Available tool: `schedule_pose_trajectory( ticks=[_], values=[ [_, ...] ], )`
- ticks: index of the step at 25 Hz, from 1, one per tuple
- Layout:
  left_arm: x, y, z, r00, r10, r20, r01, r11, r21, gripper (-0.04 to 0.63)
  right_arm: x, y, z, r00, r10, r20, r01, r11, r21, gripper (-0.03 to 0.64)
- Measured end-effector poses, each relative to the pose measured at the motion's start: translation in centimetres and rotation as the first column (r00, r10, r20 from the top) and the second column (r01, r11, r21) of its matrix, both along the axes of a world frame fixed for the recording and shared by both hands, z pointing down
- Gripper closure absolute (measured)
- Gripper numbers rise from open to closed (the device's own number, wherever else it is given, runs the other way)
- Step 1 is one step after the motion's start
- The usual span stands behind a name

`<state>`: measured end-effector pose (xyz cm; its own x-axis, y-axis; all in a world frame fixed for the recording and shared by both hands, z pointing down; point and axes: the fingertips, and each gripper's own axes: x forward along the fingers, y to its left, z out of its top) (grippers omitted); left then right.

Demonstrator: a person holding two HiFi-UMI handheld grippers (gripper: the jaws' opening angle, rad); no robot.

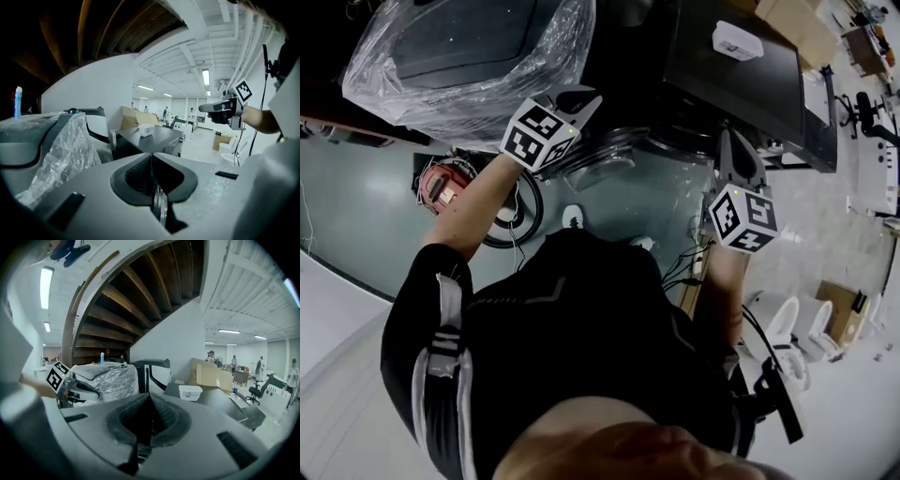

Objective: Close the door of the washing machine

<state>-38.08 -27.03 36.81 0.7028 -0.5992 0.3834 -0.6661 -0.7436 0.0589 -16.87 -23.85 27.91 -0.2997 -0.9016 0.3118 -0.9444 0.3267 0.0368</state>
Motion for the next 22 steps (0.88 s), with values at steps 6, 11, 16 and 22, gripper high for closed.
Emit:
schedule_pose_trajectory(
  ticks=[6, 11, 16, 22],
  values=[
    [-0.3, -0.7, 6.6, 0.997, 0.015, 0.078, -0.009, 0.997, -0.072, 0.597, 0.2, 1.3, 3.7, 0.999, 0.034, -0.010, -0.034, 0.996, -0.085, 0.612],
    [-0.6, -1.1, 12.5, 0.993, 0.034, 0.113, -0.016, 0.987, -0.157, 0.587, -0.2, 2.3, 7.4, 0.999, 0.048, -0.014, -0.049, 0.986, -0.162, 0.612],
    [-0.4, -1.2, 17.9, 0.988, 0.069, 0.135, -0.037, 0.973, -0.228, 0.520, -0.8, 3.2, 10.1, 0.999, 0.035, 0.005, -0.033, 0.973, -0.229, 0.612],
    [0.2, 0.2, 24.8, 0.957, 0.189, 0.222, -0.102, 0.930, -0.354, 0.517, -0.8, 4.6, 13.2, 1.000, 0.024, -0.002, -0.023, 0.955, -0.295, 0.612]
  ],
)
